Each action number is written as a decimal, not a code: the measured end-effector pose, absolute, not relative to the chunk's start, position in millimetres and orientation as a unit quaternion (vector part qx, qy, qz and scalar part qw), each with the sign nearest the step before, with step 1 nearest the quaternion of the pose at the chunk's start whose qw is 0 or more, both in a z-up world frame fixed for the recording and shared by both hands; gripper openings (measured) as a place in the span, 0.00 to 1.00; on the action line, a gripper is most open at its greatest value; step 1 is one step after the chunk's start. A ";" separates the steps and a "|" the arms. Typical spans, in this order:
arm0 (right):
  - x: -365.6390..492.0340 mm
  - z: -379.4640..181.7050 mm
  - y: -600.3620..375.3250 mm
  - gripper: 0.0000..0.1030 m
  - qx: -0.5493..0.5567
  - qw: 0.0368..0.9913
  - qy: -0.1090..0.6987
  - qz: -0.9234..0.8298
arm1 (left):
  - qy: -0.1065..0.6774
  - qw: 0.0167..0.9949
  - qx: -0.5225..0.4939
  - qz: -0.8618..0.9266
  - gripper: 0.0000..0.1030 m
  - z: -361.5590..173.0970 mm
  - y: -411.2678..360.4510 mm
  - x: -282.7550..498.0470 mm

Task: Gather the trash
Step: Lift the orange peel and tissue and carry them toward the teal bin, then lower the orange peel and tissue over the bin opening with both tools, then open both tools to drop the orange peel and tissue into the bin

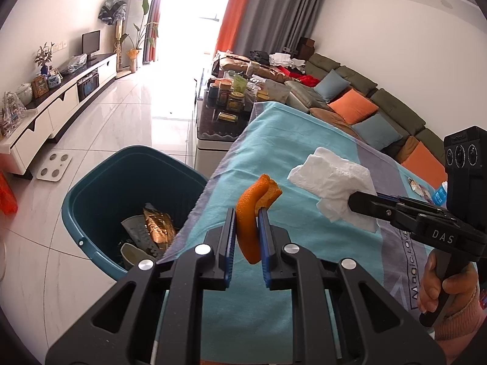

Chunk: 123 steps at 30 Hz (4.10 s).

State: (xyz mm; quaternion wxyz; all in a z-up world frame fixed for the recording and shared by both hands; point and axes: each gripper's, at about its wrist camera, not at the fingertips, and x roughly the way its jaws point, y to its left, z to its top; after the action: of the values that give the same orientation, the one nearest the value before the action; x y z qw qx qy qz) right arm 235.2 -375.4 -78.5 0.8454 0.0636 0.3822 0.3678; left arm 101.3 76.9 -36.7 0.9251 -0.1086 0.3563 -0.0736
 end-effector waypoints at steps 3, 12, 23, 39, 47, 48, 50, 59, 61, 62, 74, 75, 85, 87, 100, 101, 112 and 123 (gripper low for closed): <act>235.8 -78.3 -367.7 0.11 0.059 0.843 0.383 0.373 | 0.356 0.925 -0.111 -0.069 0.14 -36.9 80.1 100.5; 240.7 -78.4 -353.6 0.11 0.049 0.838 0.387 0.382 | 0.355 0.926 -0.118 -0.054 0.14 -38.5 90.5 97.4; 245.9 -76.1 -335.2 0.11 0.036 0.831 0.392 0.393 | 0.353 0.926 -0.128 -0.033 0.14 -39.8 104.6 95.4; 254.3 -75.7 -303.6 0.11 0.011 0.821 0.400 0.407 | 0.355 0.924 -0.141 0.000 0.14 -49.7 125.5 96.8; 259.1 -76.4 -291.1 0.11 0.002 0.818 0.404 0.410 | 0.359 0.922 -0.145 0.010 0.14 -55.5 130.5 99.8; 259.2 -76.2 -289.2 0.11 0.001 0.817 0.404 0.411 | 0.359 0.922 -0.146 0.011 0.14 -56.0 132.3 99.3; 260.1 -76.2 -286.1 0.11 -0.001 0.817 0.404 0.412 | 0.360 0.922 -0.146 0.013 0.14 -56.7 134.7 99.1; 262.5 -74.2 -273.6 0.11 -0.012 0.815 0.404 0.415 | 0.360 0.921 -0.147 0.022 0.14 -57.7 137.1 100.4; 262.6 -74.3 -271.4 0.11 -0.014 0.815 0.403 0.415 | 0.359 0.921 -0.148 0.024 0.14 -58.2 137.6 100.3; 262.7 -74.2 -269.1 0.11 -0.016 0.815 0.404 0.416 | 0.359 0.921 -0.148 0.026 0.14 -58.4 138.0 100.6; 264.4 -73.4 -256.2 0.11 -0.028 0.812 0.405 0.419 | 0.362 0.919 -0.150 0.039 0.15 -62.2 144.1 103.8; 265.0 -73.4 -254.8 0.11 -0.028 0.811 0.406 0.419 | 0.362 0.919 -0.150 0.040 0.14 -61.9 144.0 105.2; 266.1 -76.3 -242.8 0.11 -0.036 0.808 0.409 0.422 | 0.361 0.919 -0.152 0.046 0.14 -61.9 141.8 105.8; 266.7 -77.4 -241.1 0.11 -0.037 0.807 0.410 0.422 | 0.361 0.919 -0.152 0.047 0.14 -61.8 142.3 105.1; 271.7 -83.8 -227.7 0.11 -0.042 0.804 0.418 0.422 | 0.362 0.917 -0.158 0.055 0.15 -59.9 141.8 104.6; 271.8 -84.2 -226.5 0.11 -0.042 0.803 0.419 0.422 | 0.362 0.917 -0.158 0.056 0.15 -60.1 142.2 104.1; 275.9 -92.7 -211.0 0.11 -0.052 0.795 0.432 0.422 | 0.368 0.913 -0.161 0.063 0.15 -63.9 142.9 112.8; 282.7 -100.3 -203.2 0.11 -0.053 0.789 0.446 0.419 | 0.376 0.909 -0.166 0.069 0.15 -73.9 141.9 124.1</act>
State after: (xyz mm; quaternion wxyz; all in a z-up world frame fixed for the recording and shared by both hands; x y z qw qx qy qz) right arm 282.7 -203.2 -100.3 0.7890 -0.0531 0.4461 0.4191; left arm 124.1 141.9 -73.9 0.9092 -0.1655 0.3756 0.0693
